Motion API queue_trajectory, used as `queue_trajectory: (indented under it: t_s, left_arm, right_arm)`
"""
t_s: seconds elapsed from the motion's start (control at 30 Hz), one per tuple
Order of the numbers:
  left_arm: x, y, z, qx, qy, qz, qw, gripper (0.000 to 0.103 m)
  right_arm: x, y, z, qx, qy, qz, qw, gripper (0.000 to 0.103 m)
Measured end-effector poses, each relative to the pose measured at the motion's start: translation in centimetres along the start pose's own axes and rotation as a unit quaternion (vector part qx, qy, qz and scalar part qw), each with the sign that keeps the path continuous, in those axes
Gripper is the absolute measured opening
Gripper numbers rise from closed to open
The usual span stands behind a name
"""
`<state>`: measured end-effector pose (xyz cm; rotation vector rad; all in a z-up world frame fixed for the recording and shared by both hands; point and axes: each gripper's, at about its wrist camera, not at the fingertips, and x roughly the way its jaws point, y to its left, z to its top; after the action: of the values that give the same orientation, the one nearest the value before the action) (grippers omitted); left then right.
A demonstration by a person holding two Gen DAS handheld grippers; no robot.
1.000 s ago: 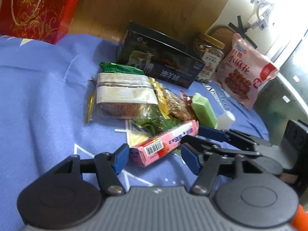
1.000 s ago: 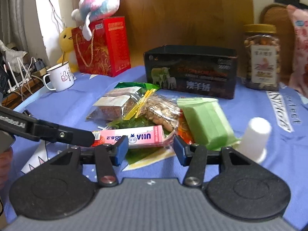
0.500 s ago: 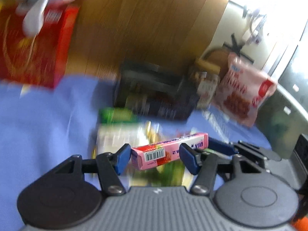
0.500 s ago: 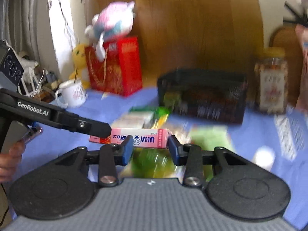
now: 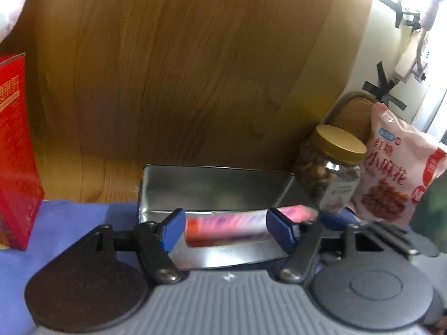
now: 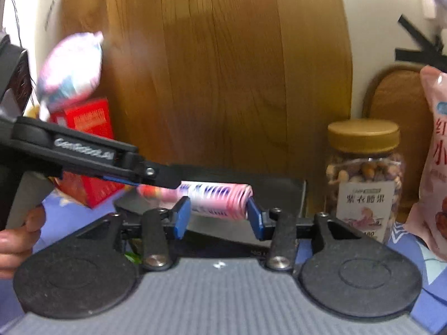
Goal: Organize snacks
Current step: 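Carry the candy stick into the black tin box and open the left gripper, then move the left gripper over to the white cup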
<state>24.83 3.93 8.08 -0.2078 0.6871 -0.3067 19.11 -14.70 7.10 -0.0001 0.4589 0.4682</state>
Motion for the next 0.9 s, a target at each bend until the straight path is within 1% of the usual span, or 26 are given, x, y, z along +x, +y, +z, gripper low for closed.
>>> queue_trajectory:
  t_s: [0.03,0.07,0.1,0.13,0.17,0.2,0.23,0.27,0.3,0.33,0.37,0.43,0.5,0.6,0.67,0.7,0.73,0.77,0.83,0.87,0.9]
  left_arm:
    - [-0.8,0.4,-0.2,0.000,-0.023,0.008,0.9997,0.075]
    - [-1.9,1.1,-0.4,-0.005,-0.052,0.027,0.9983,0.088]
    - [-2.5,1.9,-0.6,-0.016,-0.068,0.048,0.9964,0.093]
    - [-2.6,2.8,-0.8,-0.033,-0.070,0.066,0.9948,0.096]
    - [-2.2,3.7,-1.0,-0.050,-0.054,0.069,0.9949,0.096]
    - [-1.5,4.4,-1.2,-0.062,-0.032,0.059,0.9958,0.094]
    - [-0.6,4.9,-1.6,-0.077,-0.005,0.045,0.9960,0.091]
    - [0.4,5.1,-2.0,-0.088,0.019,0.037,0.9953,0.084]
    - [1.0,5.1,-2.3,-0.092,0.037,0.029,0.9946,0.079]
    - [1.7,4.9,-2.8,-0.094,0.056,0.016,0.9939,0.069]
    - [1.7,4.7,-3.2,-0.099,0.059,0.010,0.9933,0.071]
    - [1.3,4.0,-3.5,-0.098,0.057,0.019,0.9933,0.071]
    - [0.6,3.6,-3.9,-0.098,0.058,0.025,0.9932,0.071]
    - [-0.4,3.1,-4.2,-0.093,0.058,0.031,0.9935,0.072]
    - [-1.0,3.0,-4.8,-0.090,0.058,0.017,0.9941,0.081]
    - [-1.5,3.4,-4.6,-0.089,0.056,0.005,0.9944,0.084]
    - [-2.3,3.7,-4.6,-0.088,0.051,0.001,0.9949,0.092]
    - [-3.4,4.1,-4.6,-0.083,0.039,0.008,0.9958,0.096]
    - [-5.6,5.1,-5.0,-0.070,0.010,0.029,0.9971,0.096]
    - [-6.3,5.8,-5.5,-0.070,0.007,0.038,0.9968,0.096]
    - [-6.5,6.4,-5.9,-0.076,0.011,0.041,0.9962,0.096]
  right_arm:
    - [-0.5,0.0,-0.2,-0.003,-0.011,-0.005,1.000,0.052]
    - [-1.5,-0.5,-0.4,0.002,-0.029,-0.010,1.000,0.063]
    - [-2.2,-1.1,-0.5,0.015,-0.043,-0.016,0.999,0.068]
    - [-2.7,-1.9,-0.7,0.030,-0.053,-0.025,0.998,0.075]
    - [-3.1,-2.8,-1.1,0.051,-0.061,-0.037,0.996,0.080]
    - [-3.2,-3.4,-1.5,0.066,-0.059,-0.040,0.995,0.082]
    - [-3.0,-4.1,-2.0,0.077,-0.050,-0.038,0.995,0.083]
    - [-2.5,-4.7,-2.3,0.096,-0.029,-0.031,0.995,0.083]
    - [-2.1,-5.2,-2.2,0.117,-0.013,-0.009,0.993,0.083]
    - [-2.2,-5.2,-2.1,0.128,-0.012,0.009,0.992,0.084]
    - [-2.0,-5.1,-2.0,0.133,-0.004,0.014,0.991,0.084]
    - [-1.2,-4.4,-1.8,0.136,0.024,0.012,0.990,0.086]
    - [-1.3,-3.3,-1.9,0.122,0.029,-0.003,0.992,0.086]
    - [-2.1,-2.8,-2.0,0.129,0.033,0.005,0.991,0.086]
    - [-2.9,-2.4,-2.3,0.131,0.032,0.007,0.991,0.086]
    - [-2.8,-2.1,-2.2,0.129,0.033,0.006,0.991,0.086]
    - [-2.9,-2.0,-2.1,0.128,0.033,0.004,0.991,0.085]
    - [-3.3,-2.2,-2.0,0.134,0.027,-0.001,0.991,0.085]
    - [-5.8,-3.0,-2.5,0.148,0.005,-0.013,0.989,0.085]
    - [-6.3,-3.0,-2.8,0.155,0.002,-0.010,0.988,0.085]
    - [-6.9,-2.9,-3.2,0.160,0.008,-0.001,0.987,0.085]
